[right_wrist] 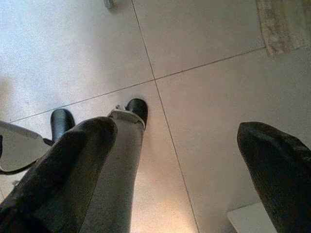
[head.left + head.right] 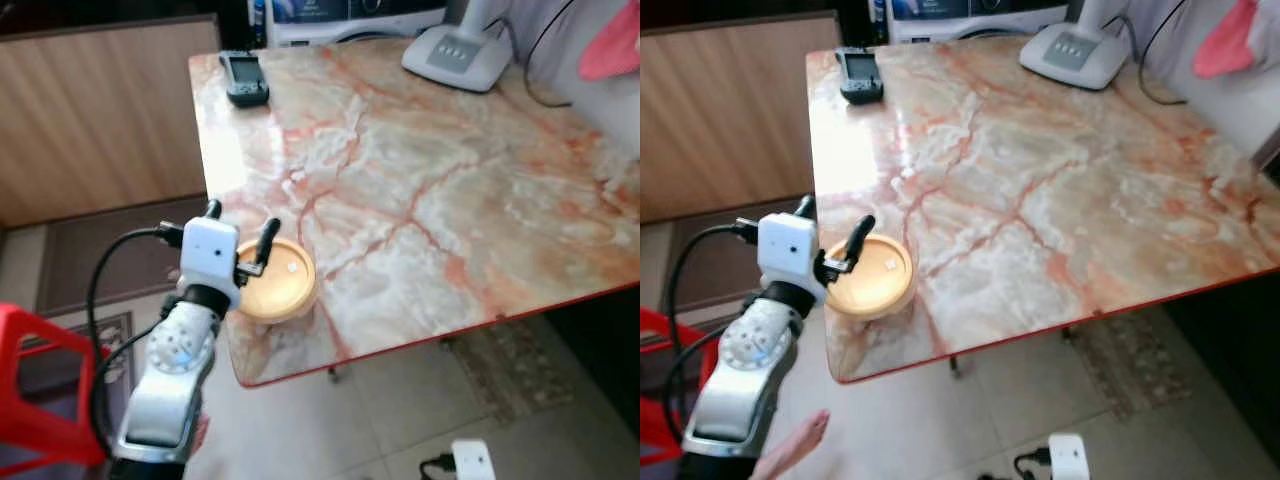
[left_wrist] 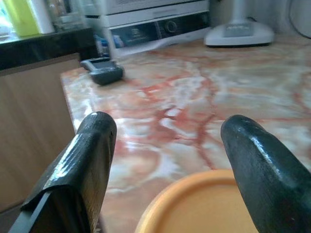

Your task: Restocking fridge

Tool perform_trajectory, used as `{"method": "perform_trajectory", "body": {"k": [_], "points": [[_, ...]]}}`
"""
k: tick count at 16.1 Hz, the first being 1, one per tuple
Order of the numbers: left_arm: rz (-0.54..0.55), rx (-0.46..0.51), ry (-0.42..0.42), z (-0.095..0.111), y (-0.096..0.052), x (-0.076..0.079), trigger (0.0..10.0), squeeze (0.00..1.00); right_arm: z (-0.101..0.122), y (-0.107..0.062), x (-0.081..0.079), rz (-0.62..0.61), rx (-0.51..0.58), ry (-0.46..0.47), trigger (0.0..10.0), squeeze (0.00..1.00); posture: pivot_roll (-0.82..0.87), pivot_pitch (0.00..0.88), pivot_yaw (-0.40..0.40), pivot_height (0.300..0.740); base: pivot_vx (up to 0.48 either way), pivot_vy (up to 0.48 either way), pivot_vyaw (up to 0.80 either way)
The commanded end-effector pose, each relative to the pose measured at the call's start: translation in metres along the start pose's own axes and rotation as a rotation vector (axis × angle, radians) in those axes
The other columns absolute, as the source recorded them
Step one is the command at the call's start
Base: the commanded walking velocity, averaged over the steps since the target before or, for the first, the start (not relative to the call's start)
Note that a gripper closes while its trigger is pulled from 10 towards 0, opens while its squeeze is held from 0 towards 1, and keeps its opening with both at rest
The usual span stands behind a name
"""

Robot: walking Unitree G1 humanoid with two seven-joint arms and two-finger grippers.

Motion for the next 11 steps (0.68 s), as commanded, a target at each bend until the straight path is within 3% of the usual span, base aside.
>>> {"method": "perform_trajectory", "body": {"k": [1, 5, 9, 11], "points": [[0.003, 0.018, 0.012, 0.004, -0.001, -0.001, 10.0, 0.0, -0.008, -0.002, 0.004, -0.011, -0.023, 0.006, 10.0, 0.0, 0.15, 0.175, -0.038, 0.74, 0.0, 0.0, 0.0], [0.011, 0.017, 0.001, 0.004, -0.003, -0.002, 10.0, 0.0, -0.012, -0.003, 0.006, -0.011, -0.026, 0.005, 10.0, 0.0, 0.16, 0.182, -0.041, 0.74, 0.0, 0.0, 0.0], [0.013, 0.014, -0.006, 0.003, -0.003, -0.003, 10.0, 0.0, -0.018, -0.008, 0.023, -0.029, -0.033, 0.01, 10.0, 0.0, 0.16, 0.182, -0.037, 0.74, 0.062, 0.0, 0.0], [0.012, 0.012, -0.005, 0.003, -0.003, -0.003, 10.0, 0.0, -0.01, -0.004, 0.014, -0.018, -0.022, 0.006, 10.0, 0.0, 0.16, 0.182, -0.037, 0.74, 0.246, 0.0, 0.0]]}}
Point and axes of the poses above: a point about 5 cm out from each wrist's last joint towards the gripper, its own y axis pointing out of the wrist towards the gripper, its own z axis along the axis of the wrist's last joint, x = y × z, the point moved 3 cm from there along y, pointing out of the wrist towards the gripper, and after that the axes turned 8 degrees about y, right-handed, at the moved point
